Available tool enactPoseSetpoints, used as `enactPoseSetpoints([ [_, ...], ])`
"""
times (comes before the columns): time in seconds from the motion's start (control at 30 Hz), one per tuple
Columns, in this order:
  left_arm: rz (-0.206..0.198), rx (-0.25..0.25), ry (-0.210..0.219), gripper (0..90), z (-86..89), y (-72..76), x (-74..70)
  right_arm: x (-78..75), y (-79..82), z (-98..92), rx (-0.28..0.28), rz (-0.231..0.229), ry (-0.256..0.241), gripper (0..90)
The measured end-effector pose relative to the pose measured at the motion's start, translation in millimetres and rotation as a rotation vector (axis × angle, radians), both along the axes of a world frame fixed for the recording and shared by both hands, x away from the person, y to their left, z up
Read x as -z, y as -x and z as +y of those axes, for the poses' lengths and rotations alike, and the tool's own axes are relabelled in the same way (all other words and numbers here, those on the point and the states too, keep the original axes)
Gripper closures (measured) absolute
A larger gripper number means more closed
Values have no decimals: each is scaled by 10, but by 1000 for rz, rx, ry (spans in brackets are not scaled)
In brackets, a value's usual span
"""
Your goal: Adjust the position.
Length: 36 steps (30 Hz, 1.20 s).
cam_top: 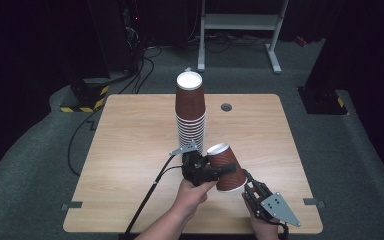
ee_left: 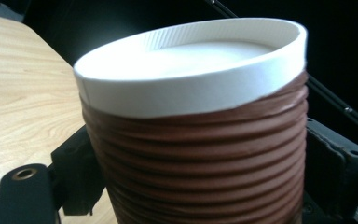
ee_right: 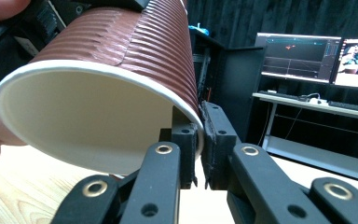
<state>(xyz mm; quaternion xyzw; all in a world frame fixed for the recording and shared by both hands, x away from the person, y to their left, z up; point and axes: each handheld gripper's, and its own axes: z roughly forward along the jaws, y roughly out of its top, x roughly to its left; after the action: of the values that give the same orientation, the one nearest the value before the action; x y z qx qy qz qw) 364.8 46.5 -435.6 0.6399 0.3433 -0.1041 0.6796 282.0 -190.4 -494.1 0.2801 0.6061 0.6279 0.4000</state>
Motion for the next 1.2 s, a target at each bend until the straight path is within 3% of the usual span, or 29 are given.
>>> enactPoseSetpoints([
  [0.73,-75,-102,-98,34,63,26,-67,-21,62,32,-9,-7,34,858],
  [1.0,-87,-112,-117,13,74,40,-71,-24,83,25,-13,-5,41,859],
  [1.13,-118,-167,-139,3,110,63,-98,-28,93,15,-10,-2,34,862],
  [1.2,-114,-169,-138,5,135,54,-100,-30,87,-6,-7,3,28,865],
])
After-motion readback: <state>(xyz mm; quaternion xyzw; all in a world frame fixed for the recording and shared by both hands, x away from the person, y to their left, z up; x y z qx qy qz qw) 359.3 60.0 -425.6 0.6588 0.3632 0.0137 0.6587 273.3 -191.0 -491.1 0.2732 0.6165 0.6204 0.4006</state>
